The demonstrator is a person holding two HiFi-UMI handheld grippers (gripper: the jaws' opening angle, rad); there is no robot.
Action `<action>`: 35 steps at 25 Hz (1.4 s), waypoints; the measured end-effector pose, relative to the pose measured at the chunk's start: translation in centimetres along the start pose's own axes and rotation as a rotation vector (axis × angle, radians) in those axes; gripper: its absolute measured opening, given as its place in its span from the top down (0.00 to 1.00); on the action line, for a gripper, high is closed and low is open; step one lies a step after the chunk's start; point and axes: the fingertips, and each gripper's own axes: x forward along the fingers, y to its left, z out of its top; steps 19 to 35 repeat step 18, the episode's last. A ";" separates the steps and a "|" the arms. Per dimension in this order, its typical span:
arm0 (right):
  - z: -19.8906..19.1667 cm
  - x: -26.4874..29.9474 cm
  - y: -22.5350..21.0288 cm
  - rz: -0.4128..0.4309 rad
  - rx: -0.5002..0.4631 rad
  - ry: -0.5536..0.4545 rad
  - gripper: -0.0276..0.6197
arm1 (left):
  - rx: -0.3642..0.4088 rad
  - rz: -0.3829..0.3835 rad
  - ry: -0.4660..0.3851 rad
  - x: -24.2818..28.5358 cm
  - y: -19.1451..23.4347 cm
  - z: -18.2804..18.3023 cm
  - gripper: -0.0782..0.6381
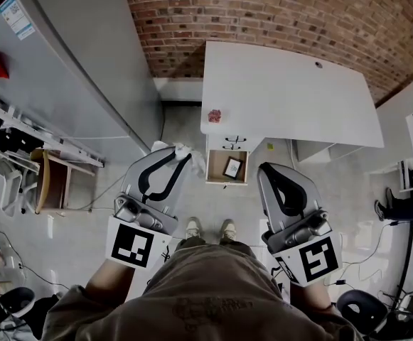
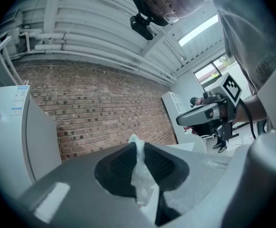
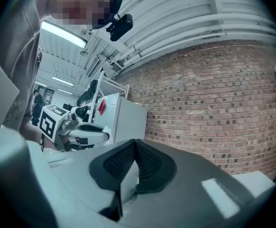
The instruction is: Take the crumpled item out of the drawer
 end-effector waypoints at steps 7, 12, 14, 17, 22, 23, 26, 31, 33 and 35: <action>-0.3 -0.1 -0.5 -0.018 -0.003 0.012 0.91 | 0.014 -0.010 0.006 0.3 -0.1 -0.1 0.82; -0.1 -0.3 -0.9 -0.027 0.000 0.001 0.91 | 0.012 -0.009 0.007 0.5 -0.1 0.2 0.82; -0.1 -0.3 -1.1 -0.032 -0.001 -0.004 0.91 | 0.007 -0.007 0.006 0.6 -0.1 0.2 0.82; -0.3 -0.4 -1.3 -0.034 0.001 0.005 0.91 | 0.000 -0.004 0.001 0.7 0.0 0.3 0.82; -0.4 -0.4 -1.3 -0.034 0.002 0.008 0.91 | -0.002 -0.004 0.000 0.8 -0.1 0.3 0.82; -0.4 -0.4 -1.3 -0.034 0.002 0.008 0.91 | -0.002 -0.004 0.000 0.8 -0.1 0.3 0.82; -0.4 -0.4 -1.3 -0.034 0.002 0.008 0.91 | -0.002 -0.004 0.000 0.8 -0.1 0.3 0.82; -0.4 -0.4 -1.3 -0.034 0.002 0.008 0.91 | -0.002 -0.004 0.000 0.8 -0.1 0.3 0.82; -0.4 -0.4 -1.3 -0.034 0.002 0.008 0.91 | -0.002 -0.004 0.000 0.8 -0.1 0.3 0.82; -0.4 -0.4 -1.3 -0.034 0.002 0.008 0.91 | -0.002 -0.004 0.000 0.8 -0.1 0.3 0.82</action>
